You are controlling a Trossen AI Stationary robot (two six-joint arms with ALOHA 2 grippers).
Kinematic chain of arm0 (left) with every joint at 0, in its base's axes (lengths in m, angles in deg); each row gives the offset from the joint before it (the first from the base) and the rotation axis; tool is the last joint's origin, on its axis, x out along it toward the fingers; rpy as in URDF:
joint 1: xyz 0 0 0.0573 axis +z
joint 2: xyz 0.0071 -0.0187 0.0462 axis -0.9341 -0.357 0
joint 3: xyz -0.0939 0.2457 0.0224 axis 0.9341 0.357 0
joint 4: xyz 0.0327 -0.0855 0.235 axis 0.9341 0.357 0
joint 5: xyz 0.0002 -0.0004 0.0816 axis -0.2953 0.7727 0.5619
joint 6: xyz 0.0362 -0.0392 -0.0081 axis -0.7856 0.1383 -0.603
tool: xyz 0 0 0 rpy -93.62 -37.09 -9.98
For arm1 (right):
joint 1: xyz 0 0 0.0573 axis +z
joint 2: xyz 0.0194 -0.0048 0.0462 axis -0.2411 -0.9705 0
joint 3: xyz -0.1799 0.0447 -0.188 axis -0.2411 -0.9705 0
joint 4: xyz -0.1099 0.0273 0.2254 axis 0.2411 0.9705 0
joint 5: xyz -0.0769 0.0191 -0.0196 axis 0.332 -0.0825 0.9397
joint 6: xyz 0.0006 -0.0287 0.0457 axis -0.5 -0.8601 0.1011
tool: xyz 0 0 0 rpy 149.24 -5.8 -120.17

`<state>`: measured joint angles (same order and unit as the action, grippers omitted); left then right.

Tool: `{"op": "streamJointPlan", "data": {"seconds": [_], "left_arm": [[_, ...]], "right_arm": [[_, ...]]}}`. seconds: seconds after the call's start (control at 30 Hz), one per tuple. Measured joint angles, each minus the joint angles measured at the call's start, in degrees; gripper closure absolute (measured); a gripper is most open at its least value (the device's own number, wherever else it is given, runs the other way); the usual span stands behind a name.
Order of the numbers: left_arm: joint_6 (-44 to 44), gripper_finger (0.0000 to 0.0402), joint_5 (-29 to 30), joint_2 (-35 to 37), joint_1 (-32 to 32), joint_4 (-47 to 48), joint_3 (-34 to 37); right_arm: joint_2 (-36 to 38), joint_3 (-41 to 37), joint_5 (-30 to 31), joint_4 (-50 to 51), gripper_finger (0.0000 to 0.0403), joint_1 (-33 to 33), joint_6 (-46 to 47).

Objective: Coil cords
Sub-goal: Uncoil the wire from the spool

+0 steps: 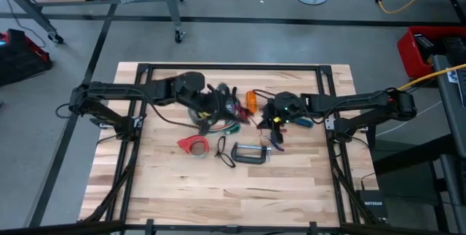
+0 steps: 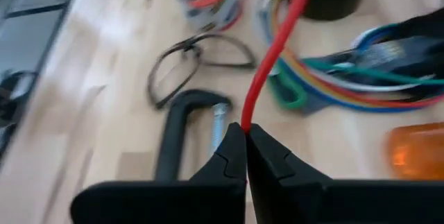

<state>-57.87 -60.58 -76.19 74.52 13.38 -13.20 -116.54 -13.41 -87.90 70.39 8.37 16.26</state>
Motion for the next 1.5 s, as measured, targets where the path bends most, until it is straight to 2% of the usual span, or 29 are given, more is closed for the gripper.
{"op": "streamJointPlan", "data": {"seconds": [0.1,0.23,0.53,0.67,0.8,1.0,1.17,1.27,1.5], "left_arm": [[-1.6,0.0401,6.2,1.5,2.2,5.0,0.0],[-3.0,0.0401,11.3,4.0,5.3,15.0,0.0],[-0.9,0.0401,12.2,7.7,10.6,42.1,0.0],[2.9,0.0401,6.9,7.6,11.8,50.7,0.0],[5.6,0.0401,0.6,7.4,11.9,54.5,0.0],[8.6,0.0401,-14.0,7.1,11.7,54.0,0.0],[9.6,0.0401,-24.1,6.1,10.6,54.0,0.0],[10.6,0.0401,-25.8,5.5,9.6,54.2,0.0],[17.5,0.0401,-26.5,4.3,8.7,57.5,0.1]], "right_arm": [[0.0,0.0,-3.2,2.6,0.0403,0.0,0.0],[0.0,0.0,-5.4,5.3,0.0403,0.0,0.0],[0.2,0.0,-5.5,6.7,0.0403,0.0,0.0],[0.5,0.0,-4.0,4.6,0.0403,0.0,0.0],[0.8,0.0,-1.8,0.6,0.0403,-0.1,-0.7],[0.8,0.0,6.9,-6.5,0.0403,-0.1,-2.3],[0.8,0.0,16.5,-9.9,0.0403,-0.1,-2.5],[0.8,0.0,21.3,-9.8,0.0403,-0.1,-2.5],[0.8,0.0,25.9,-10.3,0.0403,-1.5,-3.4]]}}
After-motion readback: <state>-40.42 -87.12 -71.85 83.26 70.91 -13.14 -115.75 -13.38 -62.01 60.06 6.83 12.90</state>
